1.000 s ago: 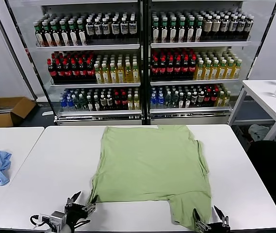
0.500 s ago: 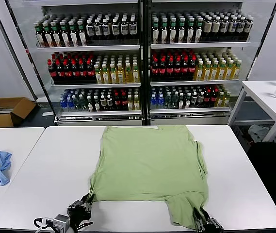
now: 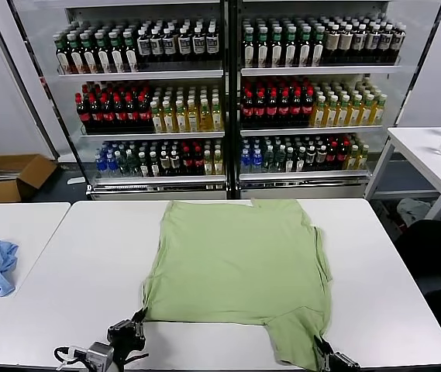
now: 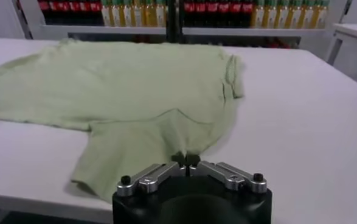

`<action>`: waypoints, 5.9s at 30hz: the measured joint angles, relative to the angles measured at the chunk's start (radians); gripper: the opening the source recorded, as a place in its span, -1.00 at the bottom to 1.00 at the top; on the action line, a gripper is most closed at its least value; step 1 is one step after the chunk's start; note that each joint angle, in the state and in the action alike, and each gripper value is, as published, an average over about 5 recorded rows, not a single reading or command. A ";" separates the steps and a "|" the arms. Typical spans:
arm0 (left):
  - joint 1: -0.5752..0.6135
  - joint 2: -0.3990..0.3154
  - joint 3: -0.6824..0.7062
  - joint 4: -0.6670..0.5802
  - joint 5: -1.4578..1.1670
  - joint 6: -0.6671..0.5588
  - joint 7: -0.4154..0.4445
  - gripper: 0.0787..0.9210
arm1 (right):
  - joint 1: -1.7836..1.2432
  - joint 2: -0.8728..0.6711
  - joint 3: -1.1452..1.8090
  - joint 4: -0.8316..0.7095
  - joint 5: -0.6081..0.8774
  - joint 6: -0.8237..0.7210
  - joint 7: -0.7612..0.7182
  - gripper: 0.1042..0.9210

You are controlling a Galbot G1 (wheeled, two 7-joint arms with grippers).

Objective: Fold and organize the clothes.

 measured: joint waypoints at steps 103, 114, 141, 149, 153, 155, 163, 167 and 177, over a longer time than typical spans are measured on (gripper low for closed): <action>-0.249 0.004 -0.015 0.180 -0.209 0.050 0.056 0.77 | 0.418 0.043 -0.120 -0.205 -0.043 -0.178 0.146 0.76; -0.215 0.003 -0.031 0.174 -0.199 0.080 0.036 0.40 | 0.419 0.042 -0.139 -0.234 -0.013 -0.185 0.148 0.28; -0.141 0.007 -0.049 0.113 -0.144 0.090 0.048 -0.98 | 0.359 0.022 -0.128 -0.166 0.006 -0.175 0.128 -0.96; -0.034 0.026 -0.089 0.035 -0.131 0.051 0.053 -0.98 | 0.256 0.008 -0.100 -0.086 -0.005 -0.154 0.127 -0.96; 0.035 0.032 -0.114 -0.002 -0.122 0.037 0.057 -0.98 | 0.200 0.006 -0.097 -0.055 -0.019 -0.138 0.127 -0.96; 0.069 0.032 -0.127 -0.015 -0.116 0.032 0.061 -0.98 | 0.173 0.007 -0.098 -0.044 -0.029 -0.128 0.130 -0.96; 0.176 0.022 -0.160 -0.035 -0.090 0.004 0.083 -0.98 | 0.088 0.010 -0.106 -0.013 -0.072 -0.093 0.138 -0.96; 0.205 0.019 -0.171 -0.050 -0.076 -0.004 0.083 -0.91 | 0.067 0.006 -0.103 0.006 -0.088 -0.089 0.137 -0.81; 0.210 0.014 -0.212 -0.104 -0.078 -0.008 0.082 -0.26 | 0.066 -0.019 -0.038 0.089 -0.077 -0.118 0.144 -0.10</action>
